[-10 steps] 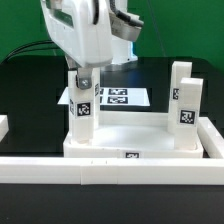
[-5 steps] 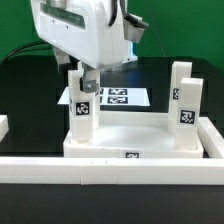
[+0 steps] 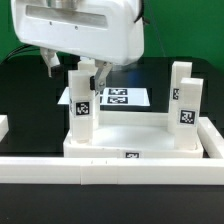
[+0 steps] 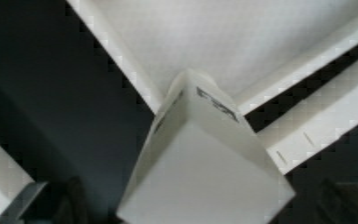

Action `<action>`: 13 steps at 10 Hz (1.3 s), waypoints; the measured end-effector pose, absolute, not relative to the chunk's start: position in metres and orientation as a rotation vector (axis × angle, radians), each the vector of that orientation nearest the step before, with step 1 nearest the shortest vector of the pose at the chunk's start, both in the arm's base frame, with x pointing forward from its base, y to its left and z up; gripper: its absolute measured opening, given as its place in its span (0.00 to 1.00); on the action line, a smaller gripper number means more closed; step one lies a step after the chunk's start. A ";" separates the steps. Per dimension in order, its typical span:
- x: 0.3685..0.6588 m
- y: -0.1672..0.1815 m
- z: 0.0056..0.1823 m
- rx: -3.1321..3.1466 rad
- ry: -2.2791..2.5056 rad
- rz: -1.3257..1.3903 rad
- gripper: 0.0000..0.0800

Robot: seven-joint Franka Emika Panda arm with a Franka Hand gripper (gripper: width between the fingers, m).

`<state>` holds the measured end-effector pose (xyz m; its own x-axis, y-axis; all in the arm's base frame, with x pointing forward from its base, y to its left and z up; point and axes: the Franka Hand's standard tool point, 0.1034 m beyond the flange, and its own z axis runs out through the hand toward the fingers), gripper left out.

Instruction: Assemble desk

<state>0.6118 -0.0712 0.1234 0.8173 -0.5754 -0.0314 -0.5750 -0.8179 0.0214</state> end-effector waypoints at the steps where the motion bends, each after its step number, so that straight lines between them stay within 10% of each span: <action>1: 0.612 -0.069 0.123 3.042 -0.715 -0.055 0.81; 12: 0.608 -0.057 0.122 3.101 0.500 -0.024 0.78; 13: 0.607 -0.057 0.122 3.103 0.486 -0.025 0.53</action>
Offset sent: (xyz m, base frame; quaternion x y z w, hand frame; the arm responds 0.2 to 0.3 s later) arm 0.0000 0.0000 0.0000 0.0000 0.0000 -0.1296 0.9916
